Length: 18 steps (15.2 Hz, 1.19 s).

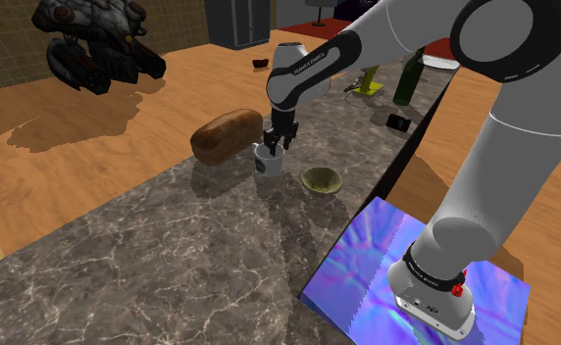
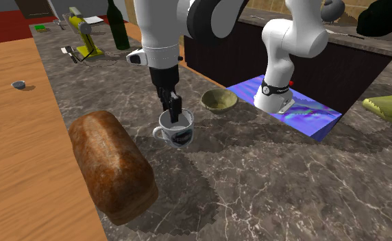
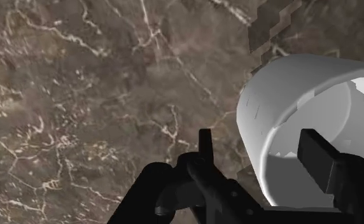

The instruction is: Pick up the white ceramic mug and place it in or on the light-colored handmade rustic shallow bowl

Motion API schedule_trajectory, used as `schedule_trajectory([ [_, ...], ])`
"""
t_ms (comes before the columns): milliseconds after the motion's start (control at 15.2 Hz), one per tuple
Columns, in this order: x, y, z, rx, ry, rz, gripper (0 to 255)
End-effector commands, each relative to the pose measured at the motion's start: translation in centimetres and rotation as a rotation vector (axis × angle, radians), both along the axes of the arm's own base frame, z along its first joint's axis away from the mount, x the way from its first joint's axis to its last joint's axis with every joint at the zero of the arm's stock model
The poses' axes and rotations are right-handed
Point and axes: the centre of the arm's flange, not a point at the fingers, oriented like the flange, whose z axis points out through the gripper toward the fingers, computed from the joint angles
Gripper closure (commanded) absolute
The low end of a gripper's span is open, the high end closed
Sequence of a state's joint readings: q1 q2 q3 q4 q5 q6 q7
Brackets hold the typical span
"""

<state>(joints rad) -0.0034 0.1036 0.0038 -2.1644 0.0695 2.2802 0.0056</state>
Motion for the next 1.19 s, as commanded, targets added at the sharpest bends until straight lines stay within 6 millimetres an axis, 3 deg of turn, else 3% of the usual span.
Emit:
schedule_trajectory([
  [0,0.0,0.0,0.0,0.0,0.0,0.0,255],
  [528,0.0,0.0,0.0,0.0,0.0,0.0,255],
  [1122,0.0,0.0,4.7,0.0,0.0,0.0,255],
])
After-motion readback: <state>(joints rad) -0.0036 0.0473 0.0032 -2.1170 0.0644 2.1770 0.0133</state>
